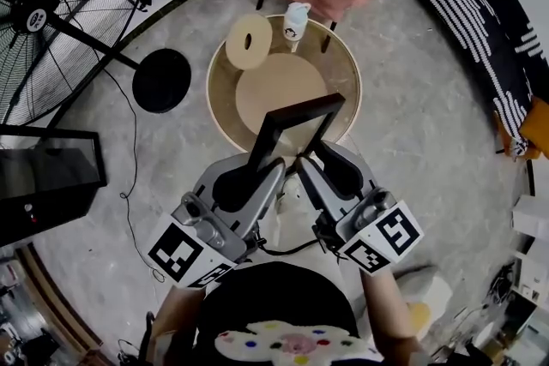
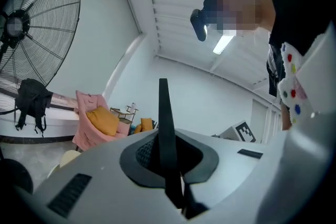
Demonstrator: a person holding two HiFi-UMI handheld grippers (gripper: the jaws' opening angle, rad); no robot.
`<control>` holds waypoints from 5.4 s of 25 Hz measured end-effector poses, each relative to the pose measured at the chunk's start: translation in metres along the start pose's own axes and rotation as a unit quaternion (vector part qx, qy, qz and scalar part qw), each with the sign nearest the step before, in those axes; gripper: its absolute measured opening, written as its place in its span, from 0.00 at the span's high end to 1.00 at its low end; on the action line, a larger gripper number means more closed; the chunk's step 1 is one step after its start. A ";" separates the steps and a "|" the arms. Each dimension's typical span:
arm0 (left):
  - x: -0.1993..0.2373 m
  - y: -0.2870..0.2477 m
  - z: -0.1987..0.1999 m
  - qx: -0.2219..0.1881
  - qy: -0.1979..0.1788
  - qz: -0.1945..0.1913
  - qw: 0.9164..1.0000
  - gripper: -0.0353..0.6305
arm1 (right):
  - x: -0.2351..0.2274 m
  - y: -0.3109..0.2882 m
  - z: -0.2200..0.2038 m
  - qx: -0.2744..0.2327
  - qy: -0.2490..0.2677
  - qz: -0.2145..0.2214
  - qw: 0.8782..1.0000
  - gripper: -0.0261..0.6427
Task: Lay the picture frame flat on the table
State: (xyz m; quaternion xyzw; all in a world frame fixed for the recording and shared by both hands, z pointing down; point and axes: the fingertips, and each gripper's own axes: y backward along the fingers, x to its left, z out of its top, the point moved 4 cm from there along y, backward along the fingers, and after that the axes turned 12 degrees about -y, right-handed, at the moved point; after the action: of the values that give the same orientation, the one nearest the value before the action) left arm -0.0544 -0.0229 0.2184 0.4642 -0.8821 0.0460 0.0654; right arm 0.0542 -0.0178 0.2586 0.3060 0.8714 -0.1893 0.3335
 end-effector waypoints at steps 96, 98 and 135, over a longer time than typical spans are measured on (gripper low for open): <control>0.173 -0.107 -0.473 0.420 0.181 0.133 0.879 0.78 | -0.395 -0.120 -0.244 0.269 -0.063 -0.346 0.896 0.83; 0.174 -0.107 -0.478 0.434 0.174 0.137 0.873 0.77 | -0.397 -0.121 -0.246 0.275 -0.063 -0.348 0.894 0.83; 0.127 -0.070 -0.294 0.297 0.052 0.095 0.949 0.92 | -0.258 -0.081 -0.136 0.145 0.098 -0.294 0.940 0.91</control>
State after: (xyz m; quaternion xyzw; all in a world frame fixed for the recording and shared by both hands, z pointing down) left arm -0.0465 -0.1240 0.5299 0.3739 -0.8639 0.3357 -0.0342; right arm 0.0894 -0.1100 0.5444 0.0985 0.9139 -0.3724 0.1283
